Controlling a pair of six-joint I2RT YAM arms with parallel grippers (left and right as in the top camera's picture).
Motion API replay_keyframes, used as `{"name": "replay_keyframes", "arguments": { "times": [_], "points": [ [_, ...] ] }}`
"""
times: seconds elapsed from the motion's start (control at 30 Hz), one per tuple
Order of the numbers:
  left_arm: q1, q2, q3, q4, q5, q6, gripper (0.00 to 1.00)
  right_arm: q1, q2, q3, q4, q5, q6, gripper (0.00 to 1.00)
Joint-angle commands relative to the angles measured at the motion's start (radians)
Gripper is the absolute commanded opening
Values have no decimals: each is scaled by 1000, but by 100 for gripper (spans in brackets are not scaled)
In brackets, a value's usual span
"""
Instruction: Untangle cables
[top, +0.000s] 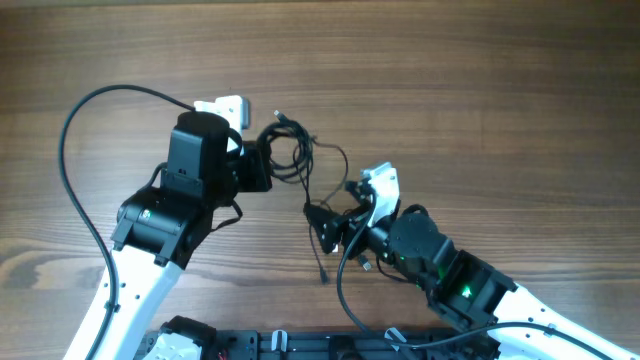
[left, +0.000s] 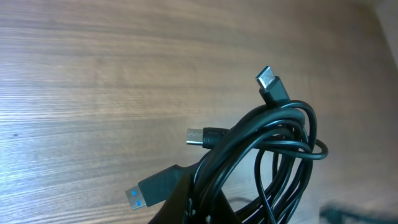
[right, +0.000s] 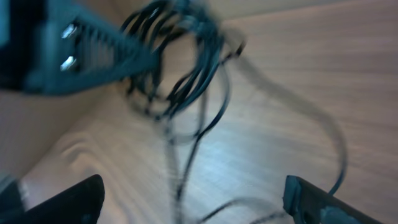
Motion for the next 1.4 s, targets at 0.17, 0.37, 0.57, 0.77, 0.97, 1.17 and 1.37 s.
{"name": "replay_keyframes", "arguments": {
  "times": [0.17, 0.37, 0.57, 0.77, 0.97, 1.17, 1.37],
  "points": [
    [-2, 0, 3, -47, 222, 113, 4, -64, -12, 5, 14, 144, -11, 83],
    [-2, 0, 3, -57, 307, 113, 4, -64, 6, 5, 22, 156, -10, 82],
    [-3, 0, 3, -92, 308, 113, 4, -64, 9, 5, 56, 206, -8, 82],
    [-3, 0, 3, -95, 361, 114, 4, -64, 30, 5, 57, 282, -8, 82],
    [-3, 0, 3, -79, 389, 113, 4, -64, 96, 5, 55, 235, -3, 82],
    [-3, 0, 3, -74, 389, 108, 4, -64, 114, 5, 55, 207, 52, 82],
    [-3, 0, 3, -25, 478, 84, 4, -64, 119, 5, 63, 197, 52, 83]
  ]
}}
